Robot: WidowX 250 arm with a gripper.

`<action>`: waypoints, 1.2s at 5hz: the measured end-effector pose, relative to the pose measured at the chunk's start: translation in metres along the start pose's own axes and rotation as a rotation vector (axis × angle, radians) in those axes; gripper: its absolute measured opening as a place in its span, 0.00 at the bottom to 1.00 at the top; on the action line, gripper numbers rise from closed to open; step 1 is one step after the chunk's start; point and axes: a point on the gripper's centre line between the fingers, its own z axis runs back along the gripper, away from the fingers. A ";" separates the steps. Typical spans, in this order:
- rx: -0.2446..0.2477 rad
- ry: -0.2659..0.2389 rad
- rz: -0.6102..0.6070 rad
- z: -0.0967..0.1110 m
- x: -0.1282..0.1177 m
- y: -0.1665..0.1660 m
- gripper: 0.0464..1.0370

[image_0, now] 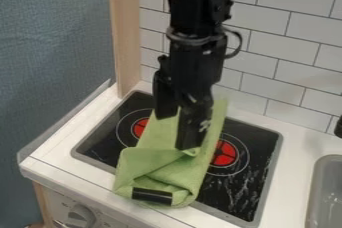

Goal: Fold the cloth from bottom to top

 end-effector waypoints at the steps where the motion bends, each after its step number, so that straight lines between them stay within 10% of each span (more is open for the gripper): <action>1: 0.001 -0.003 -0.180 -0.020 -0.009 -0.006 0.96; 6: -0.103 0.095 -0.257 -0.093 -0.012 -0.010 0.96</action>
